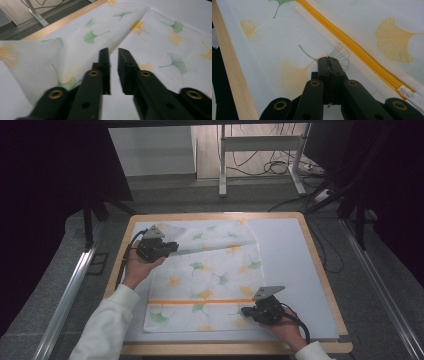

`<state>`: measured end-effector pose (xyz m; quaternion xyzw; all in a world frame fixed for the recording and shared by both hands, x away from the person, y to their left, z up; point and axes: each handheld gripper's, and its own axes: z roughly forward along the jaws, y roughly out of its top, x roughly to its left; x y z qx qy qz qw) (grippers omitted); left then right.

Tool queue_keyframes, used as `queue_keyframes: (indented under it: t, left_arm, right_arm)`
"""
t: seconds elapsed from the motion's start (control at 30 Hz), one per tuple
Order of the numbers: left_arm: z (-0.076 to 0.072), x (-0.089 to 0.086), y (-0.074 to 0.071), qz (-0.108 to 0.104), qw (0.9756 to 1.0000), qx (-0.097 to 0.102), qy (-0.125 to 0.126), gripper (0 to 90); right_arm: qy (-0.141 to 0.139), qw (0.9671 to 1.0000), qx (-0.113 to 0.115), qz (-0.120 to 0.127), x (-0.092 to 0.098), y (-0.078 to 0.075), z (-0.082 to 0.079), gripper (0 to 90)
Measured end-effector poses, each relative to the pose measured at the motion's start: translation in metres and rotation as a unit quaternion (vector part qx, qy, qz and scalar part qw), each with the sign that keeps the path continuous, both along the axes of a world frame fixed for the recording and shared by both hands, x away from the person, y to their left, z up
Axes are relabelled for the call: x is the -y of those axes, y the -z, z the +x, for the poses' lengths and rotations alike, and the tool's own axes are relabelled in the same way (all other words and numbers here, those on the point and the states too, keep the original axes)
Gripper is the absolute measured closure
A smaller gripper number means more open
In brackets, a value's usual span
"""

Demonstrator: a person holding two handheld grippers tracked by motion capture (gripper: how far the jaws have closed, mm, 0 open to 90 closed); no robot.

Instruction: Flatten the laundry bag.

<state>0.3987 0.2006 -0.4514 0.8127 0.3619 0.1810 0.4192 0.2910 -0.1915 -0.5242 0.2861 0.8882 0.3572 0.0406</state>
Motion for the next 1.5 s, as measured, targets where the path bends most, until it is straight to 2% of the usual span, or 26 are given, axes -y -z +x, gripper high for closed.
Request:
queue_keyframes:
  t: [0.1, 0.13, 0.23, 0.27, 0.3, 0.37, 0.4, 0.47, 0.57, 0.63, 0.73, 0.8, 0.83, 0.93, 1.03, 1.1, 1.23, 1.33, 1.5]
  left_arm:
    - [0.0, 0.004, 0.006, 0.003, 0.9999, -0.008, 0.007, 87.6]
    - [0.002, 0.008, 0.015, 0.01, 0.9998, -0.017, 0.008, 88.9]
    - [0.005, 0.011, 0.023, 0.016, 0.9995, -0.026, 0.008, 89.9]
    - [0.009, 0.013, 0.033, 0.025, 0.9989, -0.038, 0.011, 89.9]
    - [0.009, 0.013, 0.033, 0.025, 0.9989, -0.038, 0.011, 89.9]
    - [0.015, 0.017, 0.043, 0.042, 0.9979, -0.048, 0.01, 89.9]
    - [0.021, 0.018, 0.051, 0.051, 0.9972, -0.055, 0.001, 89.9]
    - [0.025, 0.018, 0.055, 0.054, 0.9969, -0.058, -0.005, 89.9]
    - [0.038, 0.016, 0.062, 0.054, 0.9967, -0.057, -0.022, 90.0]
    - [0.05, 0.015, 0.067, 0.067, 0.9957, -0.056, -0.033, 90.0]
    - [0.066, 0.013, 0.072, 0.072, 0.9946, -0.058, -0.046, 90.0]
    - [0.083, 0.011, 0.073, 0.072, 0.994, -0.058, -0.058, 90.0]
    - [0.083, 0.011, 0.073, 0.072, 0.994, -0.058, -0.058, 90.0]
    - [0.1, 0.01, 0.075, 0.075, 0.9917, -0.068, -0.08, 89.9]
    - [0.105, 0.008, 0.076, 0.068, 0.9905, -0.077, -0.092, 89.6]
    - [0.105, 0.008, 0.077, 0.069, 0.9901, -0.081, -0.092, 89.7]
    - [0.095, 0.006, 0.071, 0.06, 0.9916, -0.076, -0.086, 89.7]
    - [0.081, 0.001, 0.062, 0.035, 0.9939, -0.069, -0.078, 89.8]
    - [0.047, -0.007, 0.044, 0.02, 0.9966, -0.05, -0.062, 89.7]
  right_arm:
    - [0.0, 1.0, 0.0, 0.0, 0.0, 0.0, 0.0, 88.8]
    - [0.0, 1.0, 0.0, 0.001, 0.0, 0.0, 0.0, 88.8]
    - [-0.001, 1.0, 0.0, 0.001, 0.0, 0.0, 0.0, 88.8]
    - [-0.001, 1.0, 0.0, 0.001, 0.0, 0.0, 0.0, 88.8]
    - [-0.001, 1.0, 0.0, 0.001, 0.0, 0.0, 0.0, 88.8]
    - [0.0, 1.0, -0.001, 0.001, 0.0, 0.0, 0.0, 88.8]
    - [-0.002, 1.0, 0.0, 0.003, 0.001, 0.001, 0.001, 88.9]
    - [-0.001, 1.0, -0.001, 0.004, 0.001, 0.001, 0.001, 88.8]
    - [0.0, 1.0, -0.002, 0.005, 0.001, 0.001, 0.001, 88.8]
    - [0.0, 1.0, -0.002, 0.005, 0.001, 0.001, 0.001, 88.8]
    - [0.002, 1.0, -0.005, 0.008, 0.001, 0.001, 0.001, 88.8]
    - [0.002, 0.9999, -0.006, 0.011, 0.002, 0.001, 0.002, 88.8]
    - [0.002, 0.9999, -0.006, 0.011, 0.002, 0.001, 0.002, 88.8]
    - [0.001, 0.9999, -0.007, 0.012, 0.002, 0.002, 0.002, 88.8]
    - [0.002, 0.9999, -0.005, 0.011, 0.002, 0.001, 0.002, 88.8]
    - [0.0, 0.9999, -0.004, 0.01, 0.002, 0.001, 0.001, 88.7]
    - [-0.002, 1.0, -0.002, 0.008, 0.002, 0.001, 0.001, 88.6]
    - [-0.002, 1.0, 0.0, 0.005, 0.001, 0.001, 0.001, 88.6]
    - [-0.002, 1.0, 0.002, 0.002, 0.0, 0.0, 0.0, 88.6]
